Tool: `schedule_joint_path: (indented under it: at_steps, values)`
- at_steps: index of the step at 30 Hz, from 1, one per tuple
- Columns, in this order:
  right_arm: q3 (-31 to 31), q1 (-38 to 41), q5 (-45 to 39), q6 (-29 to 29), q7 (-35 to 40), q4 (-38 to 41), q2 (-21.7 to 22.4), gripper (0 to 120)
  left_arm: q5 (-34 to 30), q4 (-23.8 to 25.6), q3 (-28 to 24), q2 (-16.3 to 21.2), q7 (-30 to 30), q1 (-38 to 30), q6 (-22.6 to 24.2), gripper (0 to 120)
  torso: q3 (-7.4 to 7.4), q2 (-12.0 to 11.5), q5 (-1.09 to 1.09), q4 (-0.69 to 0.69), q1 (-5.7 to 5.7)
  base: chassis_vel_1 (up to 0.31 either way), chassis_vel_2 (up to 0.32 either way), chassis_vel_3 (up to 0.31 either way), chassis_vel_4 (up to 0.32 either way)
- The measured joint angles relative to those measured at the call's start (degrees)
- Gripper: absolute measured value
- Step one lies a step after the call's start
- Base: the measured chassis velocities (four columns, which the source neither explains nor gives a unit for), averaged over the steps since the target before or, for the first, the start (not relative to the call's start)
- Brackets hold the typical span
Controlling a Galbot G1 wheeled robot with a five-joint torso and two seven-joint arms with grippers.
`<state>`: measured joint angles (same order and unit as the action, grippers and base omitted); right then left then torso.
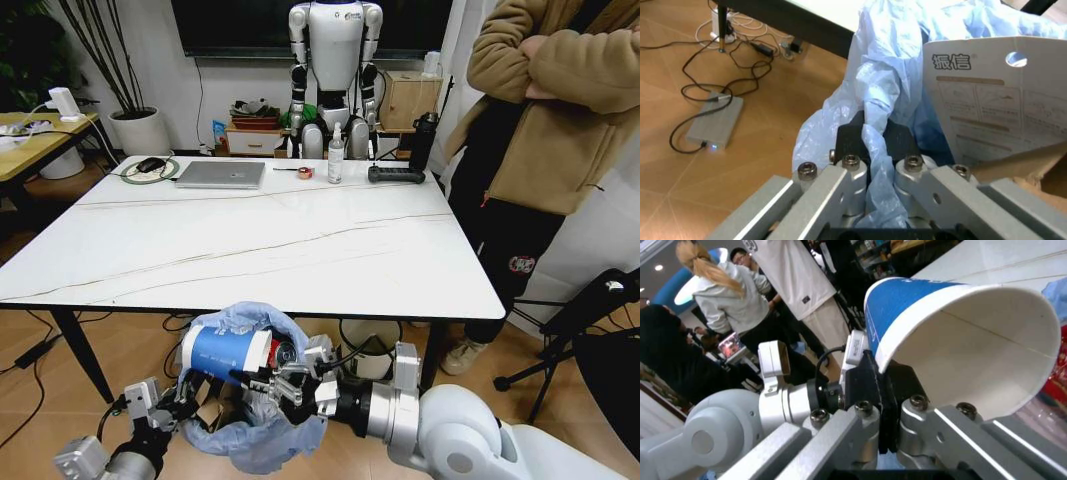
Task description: Pick up the trash bin and place the trash from the table into it.
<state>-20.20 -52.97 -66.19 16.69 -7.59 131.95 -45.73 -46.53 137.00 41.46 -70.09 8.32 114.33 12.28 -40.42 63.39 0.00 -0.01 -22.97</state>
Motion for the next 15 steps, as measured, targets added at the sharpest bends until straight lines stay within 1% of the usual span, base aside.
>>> schedule_joint_path:
  at_steps: [11,15]
  values:
    - [-1.03,-1.22,1.63,-0.08,-1.05,0.09,0.34,0,-0.45,0.24,0.13,-0.1,0.51,-0.37,0.44,0,0.0,-0.01,0.0,0.0,0.0,0.0,0.0,0.0,0.0]
    - [-1.0,-1.28,3.51,-0.79,-1.12,-1.78,-0.74,0,-0.48,0.65,0.13,0.13,0.62,0.12,0.47,0,0.0,-0.01,0.0,0.0,0.0,0.0,0.0,0.0,0.0]
